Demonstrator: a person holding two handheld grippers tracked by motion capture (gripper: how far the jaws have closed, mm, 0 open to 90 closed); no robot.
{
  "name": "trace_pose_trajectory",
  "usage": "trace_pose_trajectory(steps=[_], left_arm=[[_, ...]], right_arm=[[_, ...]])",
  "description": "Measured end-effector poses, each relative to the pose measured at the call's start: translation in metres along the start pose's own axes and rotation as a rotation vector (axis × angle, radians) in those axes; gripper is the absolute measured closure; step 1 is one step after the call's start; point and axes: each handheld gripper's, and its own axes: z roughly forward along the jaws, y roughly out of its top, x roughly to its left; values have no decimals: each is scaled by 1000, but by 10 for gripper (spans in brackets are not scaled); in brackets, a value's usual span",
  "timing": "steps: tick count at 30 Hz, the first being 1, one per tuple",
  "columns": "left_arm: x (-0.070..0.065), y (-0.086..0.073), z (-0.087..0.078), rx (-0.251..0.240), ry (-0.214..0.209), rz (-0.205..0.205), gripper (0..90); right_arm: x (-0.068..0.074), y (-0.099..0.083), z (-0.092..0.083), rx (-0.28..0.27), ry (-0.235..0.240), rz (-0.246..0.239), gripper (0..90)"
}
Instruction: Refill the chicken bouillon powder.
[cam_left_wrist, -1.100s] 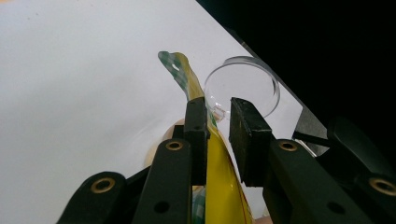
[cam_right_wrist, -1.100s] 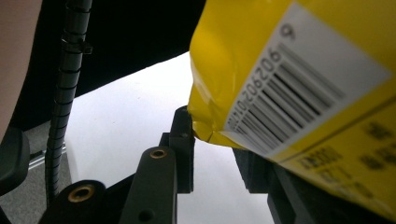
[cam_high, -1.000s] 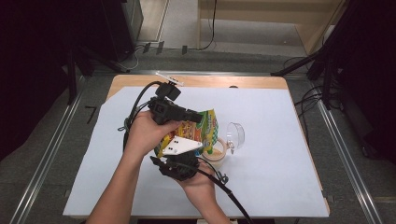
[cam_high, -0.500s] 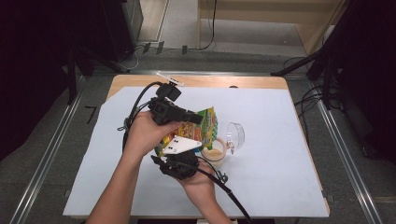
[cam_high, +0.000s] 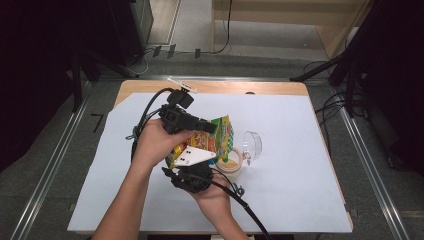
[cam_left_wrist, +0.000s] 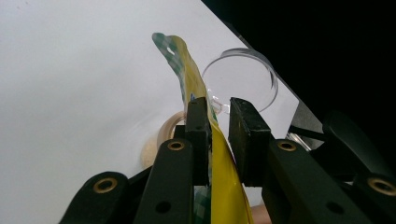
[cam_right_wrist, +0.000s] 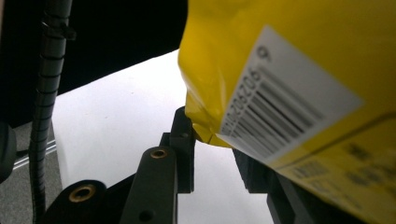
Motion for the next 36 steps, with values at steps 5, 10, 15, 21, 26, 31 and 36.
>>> trace_pose_trajectory(steps=[5, 10, 15, 21, 26, 31, 36], left_arm=[[1, -2, 0, 22, -9, -3, 786], [3, -3, 0, 26, -14, -8, 787], [7, -3, 1, 28, -25, -19, 787], [6, -2, 2, 19, -13, -18, 777], [6, -2, 3, 19, -6, -21, 775], [7, -2, 2, 18, -6, -24, 771], [9, -3, 1, 21, -1, -23, 770]], right_arm=[[1, -2, 1, 3, 5, -8, 717], [2, -4, 0, -5, 13, -19, 715], [2, -4, -1, 2, 22, -21, 715], [4, 0, -7, 6, 39, -21, 710], [5, 2, -8, 17, 48, -5, 709], [6, 4, -9, 28, 53, 1, 703], [5, 3, -5, 29, 50, -5, 692]])
